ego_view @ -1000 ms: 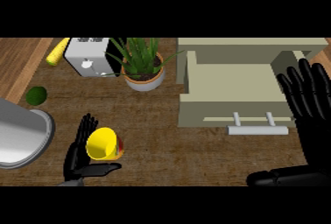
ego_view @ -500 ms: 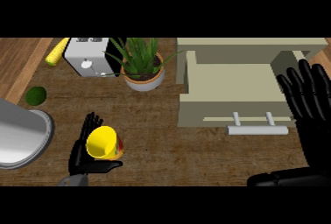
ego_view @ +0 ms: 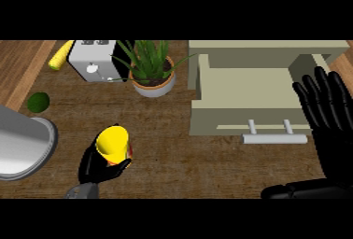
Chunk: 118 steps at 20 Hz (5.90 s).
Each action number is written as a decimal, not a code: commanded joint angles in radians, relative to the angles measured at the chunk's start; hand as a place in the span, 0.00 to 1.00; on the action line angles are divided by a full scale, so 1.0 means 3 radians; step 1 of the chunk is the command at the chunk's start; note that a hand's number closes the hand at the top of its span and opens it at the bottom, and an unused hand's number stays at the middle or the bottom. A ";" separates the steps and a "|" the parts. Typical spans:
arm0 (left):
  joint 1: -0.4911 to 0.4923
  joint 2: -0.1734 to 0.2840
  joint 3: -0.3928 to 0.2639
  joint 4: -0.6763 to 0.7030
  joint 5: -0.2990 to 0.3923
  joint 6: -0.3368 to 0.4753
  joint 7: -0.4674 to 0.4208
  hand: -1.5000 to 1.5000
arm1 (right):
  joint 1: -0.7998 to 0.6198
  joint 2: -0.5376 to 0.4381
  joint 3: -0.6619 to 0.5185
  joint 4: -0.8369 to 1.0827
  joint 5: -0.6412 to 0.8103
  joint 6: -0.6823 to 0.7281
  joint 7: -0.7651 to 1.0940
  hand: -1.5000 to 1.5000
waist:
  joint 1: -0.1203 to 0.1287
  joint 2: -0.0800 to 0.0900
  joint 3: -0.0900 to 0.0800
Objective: Pick up the cup, place it into the drawer and close the drawer
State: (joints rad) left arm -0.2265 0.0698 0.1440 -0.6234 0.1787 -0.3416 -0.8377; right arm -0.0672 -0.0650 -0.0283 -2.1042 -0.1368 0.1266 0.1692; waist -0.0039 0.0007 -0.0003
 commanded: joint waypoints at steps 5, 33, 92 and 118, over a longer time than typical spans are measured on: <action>-0.0179 -0.0037 -0.0037 0.0211 -0.0101 -0.0046 -0.0531 1.00 | -0.0212 -0.0142 -0.0181 0.0165 -0.0113 0.0076 0.0018 0.00 | -0.0005 0.0003 -0.0002; -0.0149 -0.0043 -0.0297 -0.2195 0.0338 0.0520 0.0968 1.00 | 0.0165 -0.0037 -0.0051 -0.0197 -0.0083 0.0032 0.0141 0.00 | 0.0028 -0.0022 0.0005; -0.3711 -0.0233 -0.1871 0.0707 0.1293 0.2480 0.1651 1.00 | -0.0233 -0.0090 -0.0076 0.0272 -0.0048 0.0135 -0.0066 0.00 | -0.0312 0.0068 0.0005; -0.3596 -0.0229 -0.1954 0.0434 0.1955 0.2325 0.1212 0.00 | -0.0021 -0.0113 -0.0133 0.0005 -0.0561 0.0353 0.0053 0.00 | -0.0072 0.0010 0.0001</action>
State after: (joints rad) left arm -1.3041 0.0002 -0.4978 -0.4952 0.7483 0.4070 -0.4569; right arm -0.1117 -0.1090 -0.1016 -2.0553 -0.3177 0.2296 0.1709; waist -0.0577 0.0107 0.0007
